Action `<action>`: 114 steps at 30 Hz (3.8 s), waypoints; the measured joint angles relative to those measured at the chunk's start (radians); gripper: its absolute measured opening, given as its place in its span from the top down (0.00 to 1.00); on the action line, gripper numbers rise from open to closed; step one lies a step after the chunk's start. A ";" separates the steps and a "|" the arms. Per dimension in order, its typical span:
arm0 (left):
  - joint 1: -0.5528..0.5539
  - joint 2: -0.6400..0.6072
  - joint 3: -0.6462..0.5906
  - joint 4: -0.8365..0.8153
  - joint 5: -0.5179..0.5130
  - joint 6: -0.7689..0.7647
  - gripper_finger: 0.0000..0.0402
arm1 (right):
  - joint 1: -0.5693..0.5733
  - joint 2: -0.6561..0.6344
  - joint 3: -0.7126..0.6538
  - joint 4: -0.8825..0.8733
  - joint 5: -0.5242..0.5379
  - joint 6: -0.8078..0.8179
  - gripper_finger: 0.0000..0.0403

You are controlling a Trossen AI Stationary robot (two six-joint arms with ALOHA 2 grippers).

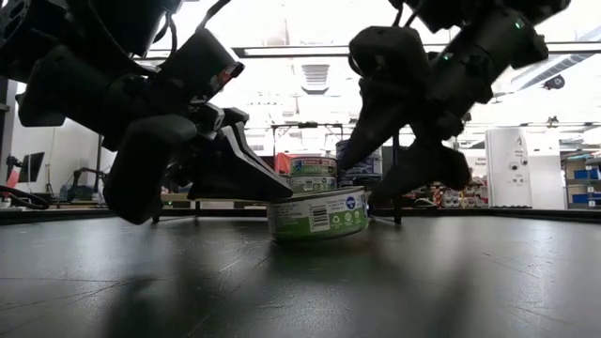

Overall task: Stack canned seafood by type on shelf
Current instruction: Stack the green tuna can on top of the other green tuna cans on the shelf

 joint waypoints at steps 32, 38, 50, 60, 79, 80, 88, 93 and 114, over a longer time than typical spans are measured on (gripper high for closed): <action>-0.001 0.001 -0.016 0.007 0.021 -0.080 1.00 | 0.014 0.006 -0.137 0.266 0.001 0.102 0.29; -0.001 0.002 -0.018 0.013 0.021 -0.084 1.00 | 0.026 0.006 -0.138 0.273 0.020 0.112 0.29; -0.001 0.002 -0.020 0.020 0.020 -0.084 1.00 | 0.036 0.028 -0.148 0.299 0.050 0.132 0.29; -0.002 0.003 -0.033 0.042 0.020 -0.084 1.00 | 0.025 0.142 -0.149 0.479 -0.015 0.125 0.29; -0.002 0.002 -0.066 0.101 0.021 -0.130 1.00 | 0.005 0.151 -0.151 0.571 0.002 0.128 0.39; -0.002 0.002 -0.066 0.102 0.021 -0.138 1.00 | 0.001 0.151 -0.151 0.576 0.002 0.130 0.39; -0.004 0.003 -0.068 0.127 0.021 -0.131 1.00 | -0.026 0.155 -0.149 0.590 -0.007 0.146 0.36; -0.004 0.004 -0.069 0.145 0.025 -0.116 1.00 | -0.044 0.158 -0.148 0.626 -0.010 0.125 0.41; 0.011 0.004 -0.071 0.156 0.017 -0.108 1.00 | -0.068 0.156 -0.147 0.599 -0.062 -0.050 0.56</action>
